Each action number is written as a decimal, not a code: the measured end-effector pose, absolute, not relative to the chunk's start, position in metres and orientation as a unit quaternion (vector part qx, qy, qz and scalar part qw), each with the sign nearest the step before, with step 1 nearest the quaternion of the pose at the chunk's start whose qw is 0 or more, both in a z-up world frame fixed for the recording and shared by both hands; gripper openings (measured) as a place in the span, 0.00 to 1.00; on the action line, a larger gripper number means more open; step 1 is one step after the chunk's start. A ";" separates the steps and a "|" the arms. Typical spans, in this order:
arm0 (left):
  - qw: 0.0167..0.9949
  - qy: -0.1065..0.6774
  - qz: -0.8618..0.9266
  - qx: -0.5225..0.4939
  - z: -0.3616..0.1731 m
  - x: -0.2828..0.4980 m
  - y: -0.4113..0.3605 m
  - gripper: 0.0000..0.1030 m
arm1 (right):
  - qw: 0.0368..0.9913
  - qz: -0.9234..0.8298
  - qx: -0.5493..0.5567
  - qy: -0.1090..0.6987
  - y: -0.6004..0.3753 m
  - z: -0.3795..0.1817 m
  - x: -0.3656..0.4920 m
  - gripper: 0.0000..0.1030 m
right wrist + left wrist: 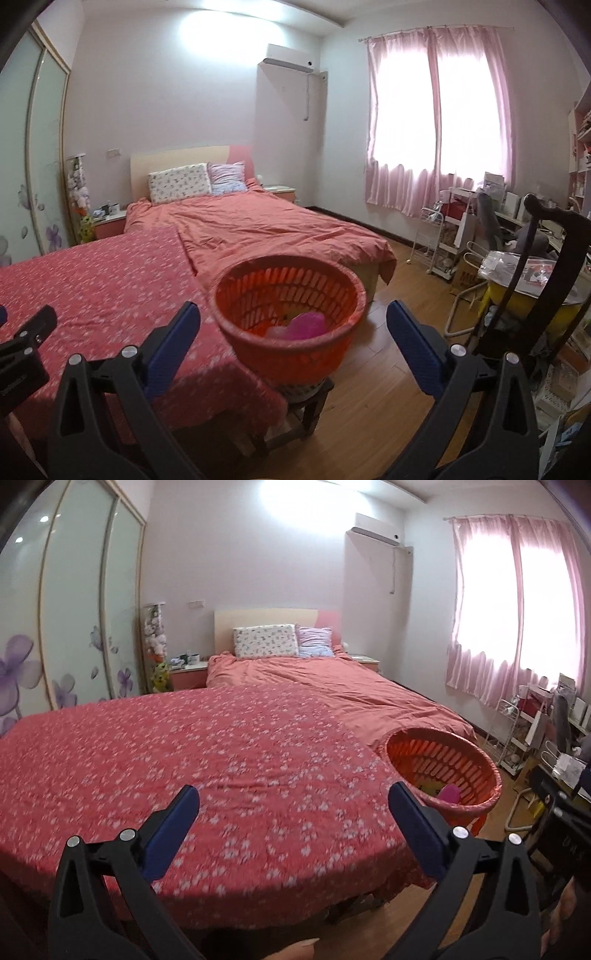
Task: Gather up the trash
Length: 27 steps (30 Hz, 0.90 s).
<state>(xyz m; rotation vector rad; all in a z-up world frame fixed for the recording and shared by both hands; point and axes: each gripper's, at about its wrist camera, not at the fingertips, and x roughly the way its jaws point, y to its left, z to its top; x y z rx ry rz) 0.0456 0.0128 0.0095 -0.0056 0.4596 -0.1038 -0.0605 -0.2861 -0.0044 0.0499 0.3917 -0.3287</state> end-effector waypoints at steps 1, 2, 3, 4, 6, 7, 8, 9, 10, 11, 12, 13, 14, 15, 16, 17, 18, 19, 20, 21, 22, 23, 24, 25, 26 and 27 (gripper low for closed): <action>0.972 0.229 -0.050 -0.003 0.009 0.042 0.014 0.98 | 0.967 -0.160 0.022 0.197 -0.284 -0.004 -0.061 0.96; 0.971 0.232 -0.051 -0.003 0.008 0.040 0.014 0.98 | 0.967 -0.157 0.019 0.200 -0.281 -0.004 -0.063 0.96; 0.971 0.235 -0.050 -0.004 0.006 0.038 0.015 0.98 | 0.967 -0.152 0.019 0.204 -0.278 -0.004 -0.066 0.96; 0.970 0.237 -0.049 -0.005 0.006 0.035 0.016 0.98 | 0.967 -0.149 0.021 0.207 -0.276 -0.005 -0.068 0.96; 0.970 0.240 -0.044 -0.008 0.004 0.031 0.019 0.98 | 0.966 -0.142 0.029 0.215 -0.272 -0.006 -0.071 0.96; 0.969 0.243 -0.042 -0.011 0.003 0.030 0.020 0.98 | 0.965 -0.141 0.029 0.217 -0.271 -0.007 -0.072 0.96; 0.969 0.243 -0.040 -0.013 0.002 0.028 0.021 0.98 | 0.965 -0.140 0.029 0.220 -0.269 -0.008 -0.073 0.96; 0.969 0.245 -0.036 -0.015 0.002 0.027 0.023 0.98 | 0.964 -0.139 0.029 0.223 -0.268 -0.010 -0.075 0.96; 0.968 0.247 -0.032 -0.016 0.001 0.023 0.026 0.98 | 0.964 -0.139 0.029 0.227 -0.266 -0.011 -0.076 0.96; 0.968 0.248 -0.029 -0.018 0.000 0.021 0.029 0.98 | 0.963 -0.140 0.029 0.230 -0.266 -0.013 -0.077 0.96; 0.968 0.249 -0.027 -0.020 0.000 0.019 0.029 0.98 | 0.961 -0.140 0.030 0.235 -0.265 -0.014 -0.078 0.96; 0.968 0.249 -0.025 -0.022 0.000 0.018 0.031 0.98 | 0.961 -0.140 0.031 0.238 -0.264 -0.016 -0.078 0.96; 0.968 0.249 -0.023 -0.024 0.000 0.017 0.032 0.98 | 0.960 -0.140 0.033 0.241 -0.264 -0.017 -0.078 0.96; 0.968 0.250 -0.021 -0.024 0.000 0.016 0.033 0.98 | 0.959 -0.140 0.035 0.244 -0.264 -0.017 -0.078 0.96; 0.968 0.250 -0.021 -0.025 0.001 0.015 0.034 0.98 | 0.958 -0.141 0.038 0.247 -0.264 -0.018 -0.079 0.96; 0.968 0.248 -0.020 -0.025 0.001 0.014 0.034 0.98 | 0.957 -0.143 0.038 0.248 -0.263 -0.019 -0.080 0.96; 0.969 0.247 -0.017 -0.025 0.001 0.013 0.034 0.98 | 0.957 -0.147 0.037 0.248 -0.262 -0.019 -0.081 0.96; 0.969 0.245 -0.016 -0.024 0.002 0.012 0.034 0.98 | 0.957 -0.149 0.036 0.247 -0.261 -0.019 -0.081 0.96; 0.969 0.244 -0.015 -0.025 0.002 0.012 0.034 0.98 | 0.957 -0.151 0.035 0.246 -0.261 -0.019 -0.082 0.96; 0.969 0.244 -0.014 -0.026 0.002 0.011 0.034 0.98 | 0.957 -0.154 0.033 0.245 -0.262 -0.018 -0.083 0.96; 0.969 0.243 -0.014 -0.026 0.002 0.010 0.035 0.98 | 0.956 -0.158 0.030 0.243 -0.262 -0.019 -0.084 0.96; 0.969 0.244 -0.012 -0.027 0.002 0.010 0.035 0.98 | 0.956 -0.162 0.030 0.242 -0.263 -0.018 -0.084 0.96; 0.969 0.244 -0.010 -0.027 0.002 0.010 0.035 0.98 | 0.956 -0.166 0.030 0.242 -0.263 -0.018 -0.084 0.96; 0.969 0.244 -0.010 -0.028 0.002 0.010 0.035 0.98 | 0.955 -0.168 0.030 0.242 -0.264 -0.018 -0.084 0.96; 0.969 0.244 -0.009 -0.028 0.002 0.009 0.035 0.98 | 0.954 -0.171 0.030 0.243 -0.265 -0.018 -0.084 0.96; 0.970 0.243 -0.007 -0.028 0.002 0.009 0.036 0.98 | 0.954 -0.174 0.031 0.243 -0.266 -0.018 -0.084 0.96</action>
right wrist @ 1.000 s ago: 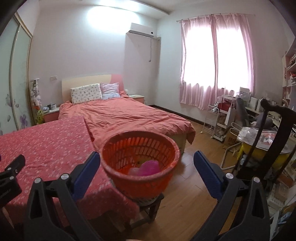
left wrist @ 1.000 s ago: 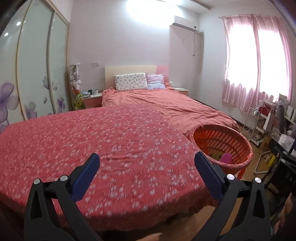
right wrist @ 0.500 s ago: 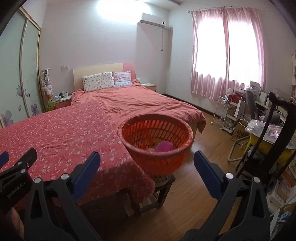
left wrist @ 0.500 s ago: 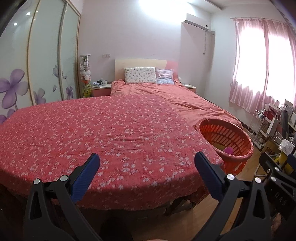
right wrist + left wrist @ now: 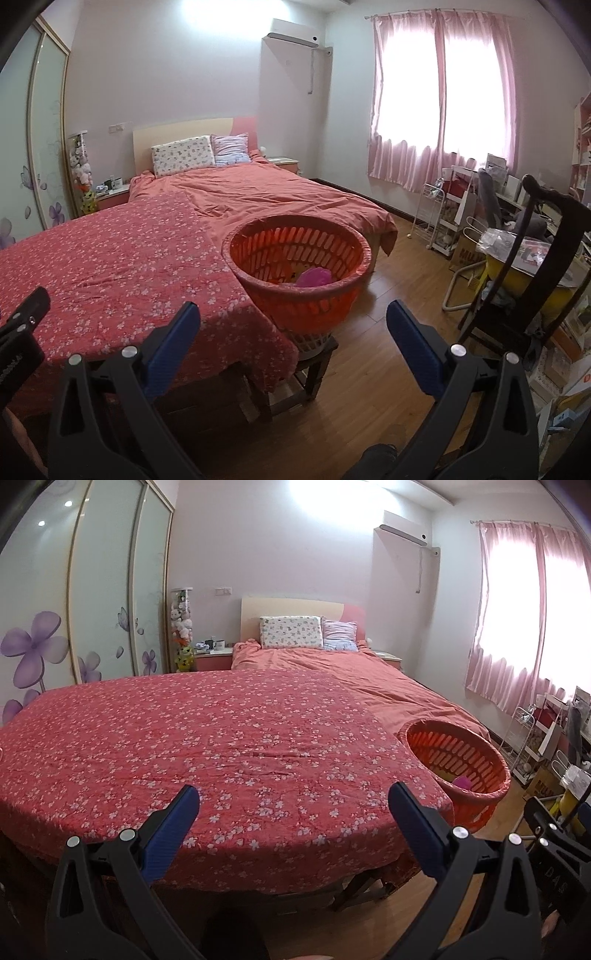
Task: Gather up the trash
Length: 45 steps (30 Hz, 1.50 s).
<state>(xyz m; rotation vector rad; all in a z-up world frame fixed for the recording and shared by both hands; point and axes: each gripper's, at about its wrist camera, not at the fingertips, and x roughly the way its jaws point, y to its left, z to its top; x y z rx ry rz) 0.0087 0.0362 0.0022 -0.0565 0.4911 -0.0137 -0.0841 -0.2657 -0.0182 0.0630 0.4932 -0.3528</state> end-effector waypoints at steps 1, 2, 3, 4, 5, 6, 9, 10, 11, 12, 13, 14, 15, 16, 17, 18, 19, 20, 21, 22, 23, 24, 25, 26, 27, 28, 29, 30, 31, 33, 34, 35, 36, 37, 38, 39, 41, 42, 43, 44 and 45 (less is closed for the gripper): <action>0.970 0.243 -0.006 -0.028 0.002 0.009 0.037 0.98 | 0.954 -0.175 0.032 0.243 -0.266 -0.018 -0.084 0.96; 0.970 0.242 -0.003 -0.028 0.003 0.009 0.037 0.98 | 0.953 -0.176 0.032 0.243 -0.267 -0.018 -0.084 0.96; 0.970 0.242 -0.002 -0.027 0.003 0.009 0.037 0.98 | 0.953 -0.178 0.031 0.243 -0.267 -0.018 -0.084 0.96; 0.970 0.242 -0.001 -0.027 0.003 0.008 0.037 0.98 | 0.953 -0.178 0.030 0.244 -0.268 -0.018 -0.084 0.96; 0.970 0.242 0.001 -0.027 0.003 0.008 0.037 0.98 | 0.953 -0.177 0.030 0.244 -0.269 -0.018 -0.084 0.96; 0.970 0.242 0.001 -0.027 0.003 0.008 0.037 0.98 | 0.953 -0.177 0.029 0.245 -0.269 -0.018 -0.084 0.96; 0.969 0.245 0.000 -0.027 0.004 0.009 0.036 0.98 | 0.953 -0.175 0.028 0.247 -0.268 -0.019 -0.084 0.96; 0.969 0.245 -0.001 -0.027 0.004 0.009 0.036 0.98 | 0.953 -0.174 0.027 0.247 -0.267 -0.019 -0.083 0.96; 0.969 0.246 -0.002 -0.026 0.004 0.009 0.035 0.98 | 0.953 -0.174 0.027 0.248 -0.267 -0.020 -0.083 0.96; 0.969 0.245 -0.002 -0.026 0.004 0.008 0.035 0.98 | 0.953 -0.174 0.028 0.248 -0.267 -0.020 -0.083 0.96; 0.969 0.245 -0.003 -0.025 0.004 0.008 0.034 0.98 | 0.952 -0.174 0.029 0.249 -0.268 -0.020 -0.083 0.96; 0.969 0.244 -0.003 -0.025 0.005 0.007 0.034 0.98 | 0.952 -0.174 0.029 0.249 -0.269 -0.020 -0.083 0.96; 0.970 0.244 -0.004 -0.025 0.005 0.007 0.034 0.98 | 0.952 -0.175 0.029 0.248 -0.269 -0.019 -0.083 0.96; 0.970 0.244 -0.005 -0.025 0.005 0.007 0.033 0.98 | 0.953 -0.174 0.030 0.248 -0.269 -0.019 -0.084 0.96; 0.970 0.243 -0.006 -0.026 0.006 0.006 0.032 0.98 | 0.953 -0.174 0.030 0.247 -0.269 -0.018 -0.084 0.96; 0.970 0.242 -0.007 -0.027 0.006 0.006 0.032 0.98 | 0.953 -0.174 0.029 0.246 -0.269 -0.018 -0.084 0.96; 0.970 0.241 -0.008 -0.028 0.007 0.005 0.032 0.98 | 0.953 -0.174 0.029 0.245 -0.269 -0.018 -0.084 0.96; 0.970 0.240 -0.009 -0.029 0.008 0.005 0.032 0.98 | 0.953 -0.174 0.029 0.245 -0.269 -0.017 -0.084 0.96; 0.970 0.240 -0.009 -0.029 0.008 0.005 0.032 0.98 | 0.954 -0.174 0.029 0.244 -0.268 -0.017 -0.084 0.96; 0.970 0.240 -0.009 -0.030 0.008 0.004 0.032 0.98 | 0.953 -0.174 0.029 0.245 -0.269 -0.017 -0.085 0.96; 0.970 0.240 -0.009 -0.030 0.008 0.005 0.031 0.98 | 0.953 -0.174 0.029 0.245 -0.269 -0.017 -0.085 0.96; 0.970 0.241 -0.009 -0.030 0.009 0.004 0.032 0.98 | 0.953 -0.174 0.030 0.245 -0.269 -0.017 -0.085 0.96; 0.970 0.241 -0.009 -0.030 0.009 0.004 0.031 0.98 | 0.953 -0.174 0.029 0.245 -0.269 -0.017 -0.085 0.96; 0.970 0.241 -0.009 -0.031 0.009 0.004 0.030 0.98 | 0.953 -0.174 0.030 0.246 -0.269 -0.017 -0.085 0.96; 0.970 0.242 -0.008 -0.031 0.009 0.005 0.030 0.98 | 0.953 -0.174 0.030 0.246 -0.270 -0.017 -0.085 0.96; 0.970 0.242 -0.008 -0.032 0.010 0.005 0.030 0.98 | 0.953 -0.173 0.030 0.246 -0.269 -0.016 -0.085 0.96; 0.970 0.242 -0.008 -0.032 0.010 0.005 0.031 0.98 | 0.953 -0.174 0.030 0.246 -0.270 -0.016 -0.085 0.96; 0.969 0.243 -0.007 -0.033 0.010 0.005 0.031 0.98 | 0.953 -0.173 0.030 0.246 -0.270 -0.016 -0.085 0.96; 0.969 0.243 -0.007 -0.034 0.010 0.006 0.031 0.98 | 0.953 -0.173 0.030 0.246 -0.270 -0.016 -0.085 0.96; 0.969 0.244 -0.007 -0.035 0.009 0.006 0.032 0.98 | 0.953 -0.173 0.030 0.246 -0.269 -0.016 -0.085 0.96; 0.969 0.245 -0.007 -0.035 0.009 0.006 0.031 0.98 | 0.953 -0.173 0.030 0.246 -0.269 -0.016 -0.085 0.96; 0.969 0.245 -0.007 -0.035 0.009 0.006 0.031 0.98 | 0.953 -0.173 0.030 0.246 -0.269 -0.016 -0.085 0.96; 0.969 0.245 -0.007 -0.034 0.009 0.007 0.031 0.98 | 0.953 -0.173 0.030 0.246 -0.269 -0.016 -0.085 0.96; 0.969 0.246 -0.007 -0.034 0.009 0.007 0.031 0.98 | 0.953 -0.173 0.030 0.246 -0.269 -0.016 -0.085 0.96; 0.969 0.246 -0.007 -0.035 0.009 0.007 0.031 0.98 | 0.953 -0.174 0.030 0.246 -0.269 -0.016 -0.085 0.96; 0.969 0.246 -0.007 -0.035 0.008 0.007 0.031 0.98 | 0.953 -0.173 0.030 0.246 -0.269 -0.016 -0.085 0.96; 0.968 0.247 -0.007 -0.035 0.008 0.007 0.031 0.98 | 0.953 -0.174 0.030 0.246 -0.269 -0.016 -0.085 0.96; 0.968 0.247 -0.006 -0.035 0.008 0.007 0.031 0.98 | 0.953 -0.173 0.030 0.246 -0.269 -0.016 -0.085 0.96; 0.968 0.248 -0.007 -0.035 0.008 0.007 0.032 0.98 | 0.953 -0.174 0.030 0.246 -0.269 -0.016 -0.085 0.96; 0.968 0.248 -0.007 -0.035 0.008 0.007 0.032 0.98 | 0.953 -0.174 0.030 0.245 -0.269 -0.016 -0.085 0.96; 0.968 0.249 -0.007 -0.035 0.008 0.007 0.032 0.98 | 0.953 -0.174 0.030 0.245 -0.269 -0.016 -0.084 0.96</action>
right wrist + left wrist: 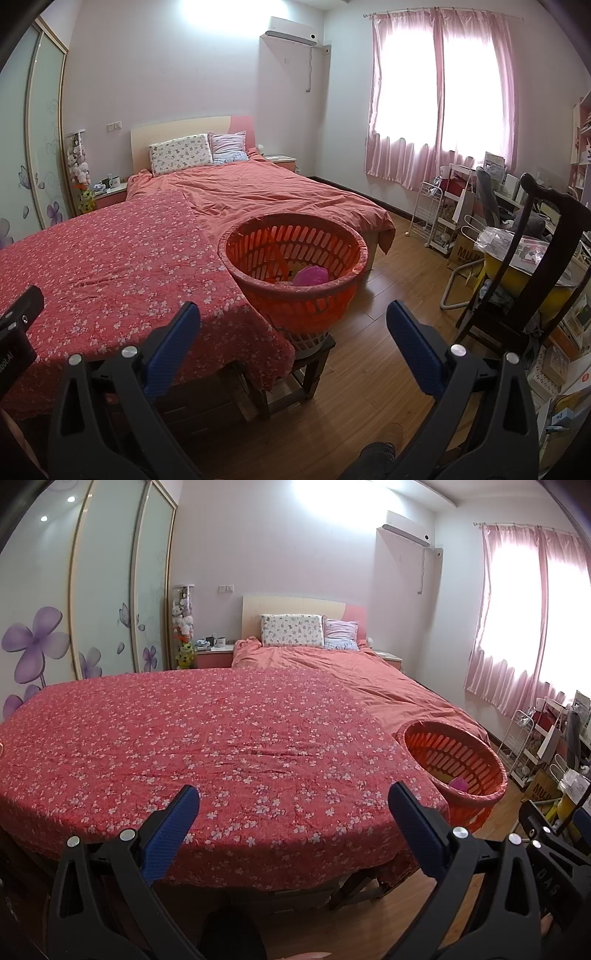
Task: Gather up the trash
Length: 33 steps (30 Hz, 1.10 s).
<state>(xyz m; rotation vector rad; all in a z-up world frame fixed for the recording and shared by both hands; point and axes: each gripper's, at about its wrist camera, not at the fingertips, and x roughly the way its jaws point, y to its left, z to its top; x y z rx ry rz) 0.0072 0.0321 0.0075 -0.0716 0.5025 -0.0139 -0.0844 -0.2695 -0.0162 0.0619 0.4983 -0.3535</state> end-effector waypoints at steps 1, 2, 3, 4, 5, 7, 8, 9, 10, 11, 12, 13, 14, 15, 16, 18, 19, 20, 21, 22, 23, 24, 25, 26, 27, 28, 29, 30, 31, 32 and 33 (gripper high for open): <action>0.968 0.249 -0.007 -0.036 0.008 0.007 0.032 0.98 | 0.953 -0.174 0.031 0.245 -0.270 -0.016 -0.084 0.96; 0.968 0.249 -0.007 -0.036 0.008 0.008 0.032 0.98 | 0.953 -0.174 0.031 0.245 -0.269 -0.016 -0.084 0.96; 0.968 0.249 -0.007 -0.036 0.008 0.008 0.033 0.98 | 0.953 -0.174 0.031 0.245 -0.269 -0.016 -0.084 0.96; 0.968 0.249 -0.008 -0.036 0.008 0.007 0.032 0.98 | 0.953 -0.174 0.031 0.246 -0.269 -0.016 -0.084 0.96; 0.968 0.249 -0.007 -0.036 0.008 0.007 0.032 0.98 | 0.953 -0.174 0.031 0.246 -0.269 -0.016 -0.084 0.96; 0.968 0.249 -0.007 -0.037 0.008 0.007 0.032 0.98 | 0.953 -0.174 0.031 0.245 -0.269 -0.016 -0.084 0.96; 0.968 0.249 -0.007 -0.036 0.008 0.007 0.032 0.98 | 0.953 -0.174 0.031 0.245 -0.269 -0.016 -0.084 0.96; 0.968 0.249 -0.007 -0.036 0.008 0.007 0.032 0.98 | 0.953 -0.174 0.031 0.245 -0.269 -0.016 -0.084 0.96; 0.968 0.249 -0.007 -0.037 0.008 0.007 0.032 0.98 | 0.953 -0.174 0.031 0.246 -0.269 -0.016 -0.084 0.96; 0.968 0.249 -0.007 -0.037 0.008 0.007 0.032 0.98 | 0.953 -0.174 0.031 0.246 -0.269 -0.016 -0.084 0.96; 0.968 0.249 -0.008 -0.037 0.008 0.007 0.032 0.98 | 0.953 -0.174 0.031 0.246 -0.269 -0.016 -0.084 0.96; 0.968 0.249 -0.007 -0.036 0.008 0.007 0.032 0.98 | 0.953 -0.174 0.031 0.246 -0.269 -0.016 -0.084 0.96; 0.968 0.249 -0.007 -0.036 0.008 0.007 0.032 0.98 | 0.953 -0.174 0.031 0.246 -0.270 -0.016 -0.084 0.96; 0.968 0.249 -0.007 -0.036 0.008 0.007 0.032 0.98 | 0.953 -0.174 0.031 0.245 -0.270 -0.016 -0.084 0.96; 0.968 0.249 -0.007 -0.037 0.008 0.007 0.032 0.98 | 0.953 -0.174 0.031 0.245 -0.269 -0.016 -0.084 0.96; 0.968 0.249 -0.007 -0.036 0.008 0.007 0.032 0.98 | 0.953 -0.174 0.031 0.246 -0.269 -0.016 -0.084 0.96; 0.968 0.249 -0.008 -0.037 0.008 0.007 0.032 0.98 | 0.953 -0.174 0.031 0.246 -0.269 -0.016 -0.084 0.96; 0.968 0.249 -0.008 -0.037 0.008 0.007 0.032 0.98 | 0.953 -0.174 0.031 0.246 -0.269 -0.016 -0.084 0.96; 0.968 0.249 -0.007 -0.037 0.007 0.007 0.031 0.98 | 0.953 -0.174 0.031 0.246 -0.269 -0.015 -0.084 0.96; 0.968 0.250 -0.007 -0.037 0.007 0.007 0.031 0.98 | 0.953 -0.174 0.031 0.245 -0.270 -0.016 -0.084 0.96; 0.968 0.250 -0.008 -0.038 0.007 0.007 0.032 0.98 | 0.953 -0.174 0.031 0.246 -0.270 -0.016 -0.084 0.96; 0.968 0.250 -0.008 -0.038 0.007 0.007 0.031 0.98 | 0.953 -0.174 0.031 0.246 -0.270 -0.016 -0.084 0.96; 0.968 0.250 -0.008 -0.038 0.007 0.006 0.031 0.98 | 0.953 -0.174 0.031 0.246 -0.270 -0.016 -0.084 0.96; 0.968 0.250 -0.008 -0.038 0.007 0.006 0.031 0.98 | 0.953 -0.174 0.031 0.246 -0.270 -0.016 -0.084 0.96; 0.968 0.250 -0.008 -0.038 0.007 0.006 0.031 0.98 | 0.953 -0.174 0.031 0.246 -0.270 -0.016 -0.084 0.96; 0.968 0.250 -0.008 -0.038 0.007 0.006 0.031 0.98 | 0.953 -0.174 0.031 0.246 -0.270 -0.015 -0.084 0.96; 0.968 0.249 -0.008 -0.038 0.007 0.006 0.030 0.98 | 0.953 -0.174 0.031 0.246 -0.270 -0.016 -0.084 0.96; 0.968 0.249 -0.008 -0.038 0.007 0.006 0.030 0.98 | 0.953 -0.174 0.031 0.246 -0.270 -0.016 -0.084 0.96; 0.967 0.250 -0.008 -0.038 0.007 0.006 0.030 0.98 | 0.953 -0.174 0.031 0.246 -0.270 -0.016 -0.084 0.96; 0.967 0.250 -0.008 -0.038 0.007 0.006 0.030 0.98 | 0.953 -0.174 0.031 0.246 -0.270 -0.016 -0.084 0.96; 0.967 0.250 -0.008 -0.038 0.007 0.006 0.030 0.98 | 0.953 -0.174 0.031 0.246 -0.270 -0.016 -0.084 0.96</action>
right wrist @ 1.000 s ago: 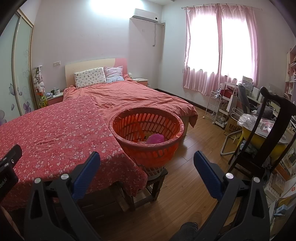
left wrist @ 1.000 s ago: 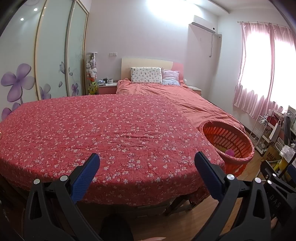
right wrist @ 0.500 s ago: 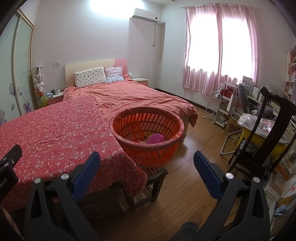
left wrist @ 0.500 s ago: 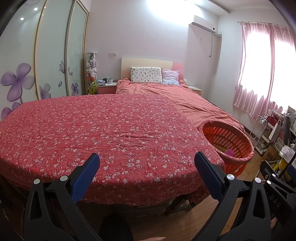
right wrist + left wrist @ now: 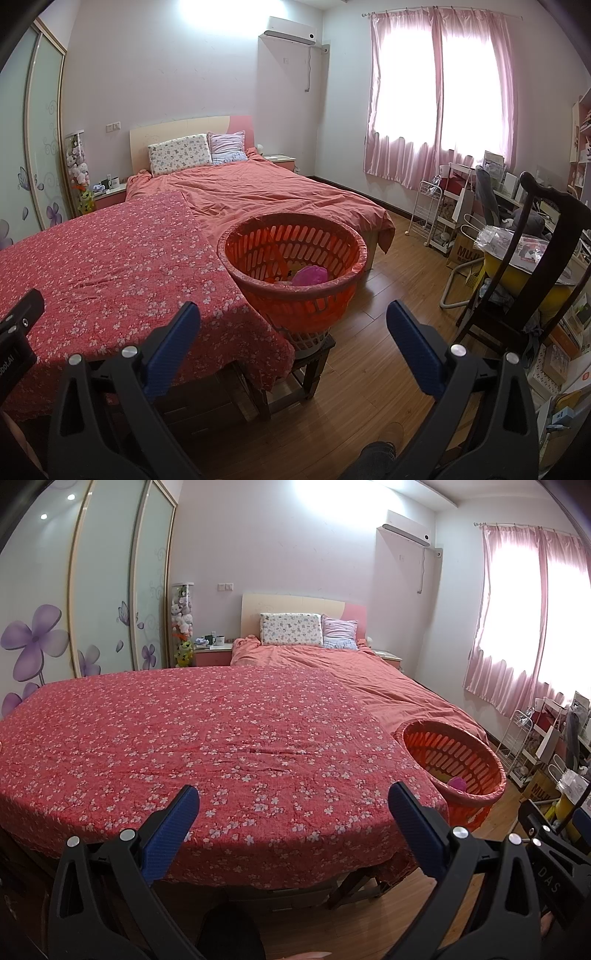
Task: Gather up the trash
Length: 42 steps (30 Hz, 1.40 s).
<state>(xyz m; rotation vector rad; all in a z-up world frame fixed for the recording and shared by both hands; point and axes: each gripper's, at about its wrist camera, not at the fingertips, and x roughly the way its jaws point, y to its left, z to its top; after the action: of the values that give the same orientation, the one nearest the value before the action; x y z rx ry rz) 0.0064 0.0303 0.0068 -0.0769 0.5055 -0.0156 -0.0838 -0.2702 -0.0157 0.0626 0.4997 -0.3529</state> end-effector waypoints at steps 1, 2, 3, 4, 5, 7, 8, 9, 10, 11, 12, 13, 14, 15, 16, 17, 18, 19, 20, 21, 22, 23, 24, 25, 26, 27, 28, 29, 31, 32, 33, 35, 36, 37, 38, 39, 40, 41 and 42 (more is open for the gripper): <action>0.967 0.250 -0.008 -0.038 0.007 0.006 0.030 0.98 | 0.953 -0.174 0.031 0.246 -0.270 -0.015 -0.084 0.96; 0.967 0.251 -0.008 -0.038 0.006 0.006 0.030 0.98 | 0.953 -0.174 0.031 0.247 -0.270 -0.015 -0.084 0.96; 0.967 0.250 -0.008 -0.038 0.007 0.006 0.030 0.98 | 0.953 -0.174 0.031 0.246 -0.270 -0.016 -0.084 0.96; 0.967 0.250 -0.008 -0.038 0.006 0.006 0.030 0.98 | 0.953 -0.174 0.031 0.246 -0.270 -0.015 -0.084 0.96; 0.967 0.250 -0.008 -0.038 0.006 0.006 0.030 0.98 | 0.953 -0.174 0.031 0.246 -0.270 -0.015 -0.084 0.96; 0.967 0.251 -0.008 -0.038 0.006 0.006 0.030 0.98 | 0.953 -0.174 0.031 0.246 -0.270 -0.016 -0.084 0.96; 0.967 0.251 -0.008 -0.038 0.006 0.006 0.030 0.98 | 0.953 -0.174 0.031 0.247 -0.270 -0.015 -0.084 0.96; 0.967 0.251 -0.008 -0.038 0.007 0.006 0.030 0.98 | 0.953 -0.174 0.031 0.246 -0.270 -0.015 -0.084 0.96; 0.967 0.251 -0.008 -0.038 0.006 0.006 0.030 0.98 | 0.953 -0.174 0.031 0.246 -0.270 -0.015 -0.084 0.96; 0.967 0.251 -0.008 -0.038 0.006 0.006 0.030 0.98 | 0.953 -0.174 0.031 0.246 -0.270 -0.015 -0.084 0.96; 0.967 0.250 -0.008 -0.038 0.007 0.006 0.030 0.98 | 0.953 -0.174 0.031 0.246 -0.270 -0.015 -0.084 0.96; 0.967 0.250 -0.008 -0.038 0.007 0.006 0.030 0.98 | 0.953 -0.174 0.031 0.246 -0.270 -0.015 -0.084 0.96; 0.967 0.250 -0.008 -0.038 0.006 0.006 0.030 0.98 | 0.953 -0.174 0.031 0.246 -0.270 -0.015 -0.084 0.96; 0.967 0.250 -0.008 -0.038 0.007 0.006 0.030 0.98 | 0.953 -0.174 0.031 0.246 -0.270 -0.015 -0.084 0.96; 0.967 0.251 -0.008 -0.038 0.007 0.006 0.030 0.98 | 0.953 -0.174 0.031 0.246 -0.270 -0.015 -0.084 0.96; 0.967 0.251 -0.008 -0.038 0.007 0.006 0.030 0.98 | 0.953 -0.174 0.031 0.246 -0.270 -0.015 -0.084 0.96; 0.967 0.250 -0.008 -0.038 0.007 0.006 0.030 0.98 | 0.953 -0.174 0.031 0.246 -0.270 -0.015 -0.084 0.96; 0.967 0.250 -0.008 -0.038 0.006 0.006 0.029 0.98 | 0.953 -0.174 0.031 0.246 -0.270 -0.015 -0.084 0.96; 0.967 0.251 -0.008 -0.038 0.007 0.006 0.030 0.98 | 0.953 -0.174 0.031 0.246 -0.270 -0.015 -0.084 0.96; 0.967 0.251 -0.008 -0.038 0.006 0.006 0.029 0.98 | 0.953 -0.174 0.031 0.246 -0.270 -0.015 -0.084 0.96; 0.967 0.251 -0.008 -0.038 0.007 0.006 0.030 0.98 | 0.953 -0.174 0.032 0.246 -0.270 -0.015 -0.084 0.96; 0.967 0.251 -0.008 -0.038 0.007 0.006 0.029 0.98 | 0.953 -0.174 0.032 0.246 -0.270 -0.015 -0.084 0.96; 0.967 0.250 -0.008 -0.038 0.007 0.006 0.029 0.98 | 0.953 -0.174 0.032 0.246 -0.270 -0.015 -0.084 0.96; 0.967 0.250 -0.008 -0.038 0.007 0.006 0.030 0.98 | 0.953 -0.174 0.032 0.246 -0.270 -0.015 -0.084 0.96; 0.967 0.250 -0.008 -0.037 0.006 0.006 0.030 0.98 | 0.953 -0.174 0.031 0.246 -0.270 -0.015 -0.084 0.96; 0.967 0.250 -0.008 -0.037 0.006 0.006 0.030 0.98 | 0.953 -0.174 0.032 0.246 -0.270 -0.015 -0.084 0.96; 0.967 0.251 -0.008 -0.037 0.006 0.006 0.029 0.98 | 0.953 -0.174 0.032 0.247 -0.270 -0.015 -0.084 0.96; 0.967 0.251 -0.008 -0.037 0.006 0.005 0.029 0.98 | 0.953 -0.174 0.032 0.246 -0.270 -0.015 -0.084 0.96; 0.967 0.251 -0.008 -0.037 0.006 0.005 0.029 0.98 | 0.953 -0.174 0.032 0.246 -0.270 -0.015 -0.084 0.96; 0.967 0.251 -0.008 -0.036 0.005 0.005 0.029 0.98 | 0.953 -0.174 0.032 0.246 -0.270 -0.015 -0.084 0.96; 0.967 0.251 -0.008 -0.037 0.005 0.005 0.029 0.98 | 0.953 -0.174 0.032 0.246 -0.271 -0.015 -0.084 0.96; 0.967 0.251 -0.008 -0.036 0.005 0.005 0.029 0.98 | 0.953 -0.173 0.031 0.246 -0.270 -0.014 -0.084 0.96; 0.967 0.251 -0.008 -0.036 0.005 0.005 0.029 0.98 | 0.953 -0.174 0.032 0.246 -0.271 -0.015 -0.084 0.96; 0.967 0.251 -0.008 -0.036 0.005 0.005 0.029 0.98 | 0.953 -0.174 0.032 0.247 -0.271 -0.014 -0.084 0.96; 0.967 0.251 -0.008 -0.036 0.005 0.005 0.029 0.98 | 0.953 -0.174 0.032 0.247 -0.271 -0.014 -0.084 0.96; 0.967 0.251 -0.008 -0.036 0.005 0.005 0.028 0.98 | 0.953 -0.174 0.032 0.246 -0.271 -0.014 -0.084 0.96; 0.967 0.251 -0.007 -0.035 0.004 0.005 0.029 0.98 | 0.953 -0.174 0.032 0.246 -0.271 -0.014 -0.084 0.96; 0.967 0.251 -0.007 -0.035 0.004 0.005 0.029 0.98 | 0.953 -0.174 0.032 0.246 -0.271 -0.014 -0.084 0.96; 0.967 0.251 -0.007 -0.035 0.004 0.004 0.029 0.98 | 0.953 -0.174 0.032 0.246 -0.271 -0.014 -0.084 0.96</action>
<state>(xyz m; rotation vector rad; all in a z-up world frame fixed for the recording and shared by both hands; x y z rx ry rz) 0.0042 0.0294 0.0039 -0.0710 0.5084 -0.0142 -0.0837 -0.2707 -0.0142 0.0643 0.5005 -0.3528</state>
